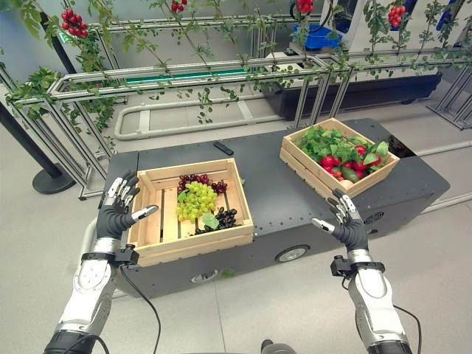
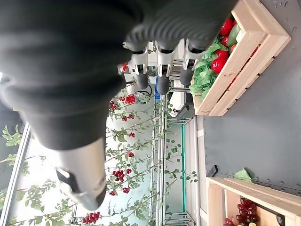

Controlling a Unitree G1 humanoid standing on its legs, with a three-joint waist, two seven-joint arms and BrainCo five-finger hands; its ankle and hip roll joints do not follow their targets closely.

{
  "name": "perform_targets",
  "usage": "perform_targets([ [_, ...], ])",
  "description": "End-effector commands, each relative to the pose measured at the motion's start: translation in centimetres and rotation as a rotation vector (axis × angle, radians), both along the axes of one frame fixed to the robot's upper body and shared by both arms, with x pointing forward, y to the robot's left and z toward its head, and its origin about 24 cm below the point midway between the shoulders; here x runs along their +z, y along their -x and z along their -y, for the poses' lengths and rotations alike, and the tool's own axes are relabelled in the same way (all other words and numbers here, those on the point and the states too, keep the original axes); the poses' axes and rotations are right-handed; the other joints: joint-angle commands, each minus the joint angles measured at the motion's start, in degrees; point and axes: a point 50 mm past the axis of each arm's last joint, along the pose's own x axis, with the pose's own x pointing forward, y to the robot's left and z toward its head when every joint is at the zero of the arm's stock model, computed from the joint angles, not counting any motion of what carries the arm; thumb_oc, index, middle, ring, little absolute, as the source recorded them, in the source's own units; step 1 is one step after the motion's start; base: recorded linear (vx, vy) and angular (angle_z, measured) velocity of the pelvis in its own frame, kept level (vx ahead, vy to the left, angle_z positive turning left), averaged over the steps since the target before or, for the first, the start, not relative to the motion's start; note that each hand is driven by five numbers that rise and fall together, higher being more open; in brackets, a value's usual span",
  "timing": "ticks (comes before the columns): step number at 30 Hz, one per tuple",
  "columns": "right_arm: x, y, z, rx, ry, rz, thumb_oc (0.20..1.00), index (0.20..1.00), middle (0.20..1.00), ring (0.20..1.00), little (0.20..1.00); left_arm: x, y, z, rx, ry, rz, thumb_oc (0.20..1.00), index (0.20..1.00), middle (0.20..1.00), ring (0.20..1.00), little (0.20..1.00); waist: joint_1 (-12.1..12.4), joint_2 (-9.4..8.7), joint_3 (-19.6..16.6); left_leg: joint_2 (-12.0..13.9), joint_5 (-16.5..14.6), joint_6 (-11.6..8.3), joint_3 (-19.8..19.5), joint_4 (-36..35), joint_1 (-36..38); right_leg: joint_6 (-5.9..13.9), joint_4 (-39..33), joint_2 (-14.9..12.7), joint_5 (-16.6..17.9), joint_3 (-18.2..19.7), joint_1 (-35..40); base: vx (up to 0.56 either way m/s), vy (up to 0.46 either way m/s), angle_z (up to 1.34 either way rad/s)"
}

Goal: Pick up the fruits from the basket on one side to the basket on the other side

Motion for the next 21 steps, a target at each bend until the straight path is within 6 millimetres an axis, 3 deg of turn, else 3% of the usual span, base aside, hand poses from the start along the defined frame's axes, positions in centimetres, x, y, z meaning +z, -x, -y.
perform_targets([
  [1,1.3,-0.7,0.2,-0.016,0.015,0.083,1.000,1.000,1.000,1.000,1.000,-0.4,-0.1,-0.6,0.009,-0.056,-0.016,1.000,1.000,1.000,1.000,1.000,-0.5,-1.81,-0.8,0.2,-2.5,1.16,-0.4,4.9,-4.2,4.62,3.9,-3.9,-1.8,-1.1,-2.9,0.00,0.000,0.00],
  [3,-0.2,-0.7,0.0,-0.009,0.019,0.016,1.000,1.000,1.000,1.000,1.000,-3.5,0.1,-0.7,0.028,-0.049,-0.154,1.000,1.000,1.000,1.000,1.000,-0.5,-1.82,-0.6,0.3,-2.4,1.12,-0.4,5.0,-4.2,4.66,3.9,-3.9,-1.7,-1.0,-2.9,0.00,0.000,0.00],
  [5,-0.8,-0.6,0.0,-0.004,0.033,-0.013,1.000,1.000,1.000,1.000,1.000,-4.5,0.3,-0.7,0.030,-0.064,-0.199,1.000,1.000,1.000,1.000,1.000,-0.5,-1.81,-0.6,0.3,-2.4,1.12,-0.4,4.9,-4.2,4.64,3.9,-3.9,-1.7,-1.0,-2.9,0.00,0.000,0.00],
  [7,-3.4,0.3,0.0,-0.012,0.057,-0.133,1.000,1.000,1.000,1.000,1.000,-7.3,1.2,-0.8,0.037,-0.084,-0.331,1.000,1.000,1.000,1.000,1.000,-0.5,-1.74,-0.3,0.3,-2.3,1.13,-0.5,5.2,-4.4,4.58,4.1,-3.8,-1.8,-1.1,-3.0,0.00,0.000,0.00],
  [10,-4.0,0.5,0.0,-0.013,0.065,-0.158,1.000,1.000,1.000,1.000,1.000,-8.1,1.6,-0.9,0.040,-0.088,-0.370,1.000,1.000,1.000,1.000,1.000,-0.5,-1.75,-0.3,0.4,-2.4,1.14,-0.6,5.3,-4.4,4.59,4.1,-3.8,-1.8,-1.2,-2.9,0.00,0.000,0.00],
  [11,-5.8,1.4,0.2,-0.038,0.076,-0.244,1.000,1.000,1.000,1.000,1.000,-9.6,2.7,-1.0,0.050,-0.096,-0.439,1.000,1.000,1.000,1.000,1.000,-0.4,-1.62,-0.1,0.4,-2.4,1.07,-0.7,5.3,-4.5,4.62,3.9,-3.8,-1.8,-1.5,-2.9,0.00,0.000,0.00],
  [12,-6.4,1.7,0.2,-0.050,0.069,-0.270,1.000,1.000,1.000,1.000,1.000,-10.1,3.0,-1.0,0.054,-0.090,-0.463,1.000,1.000,1.000,1.000,1.000,-0.4,-1.54,-0.1,0.4,-2.4,1.06,-0.7,5.3,-4.4,4.60,3.9,-3.8,-1.8,-1.5,-2.9,0.00,0.000,0.00],
  [21,-8.4,2.5,0.2,-0.103,0.035,-0.347,1.000,1.000,1.000,1.000,1.000,-10.8,3.5,-0.9,0.062,-0.096,-0.492,1.000,1.000,1.000,1.000,1.000,-0.4,-1.34,-0.3,0.5,-2.3,0.91,-0.9,4.9,-4.1,4.57,3.5,-3.9,-1.9,-1.8,-2.2,0.00,0.000,0.02],
])
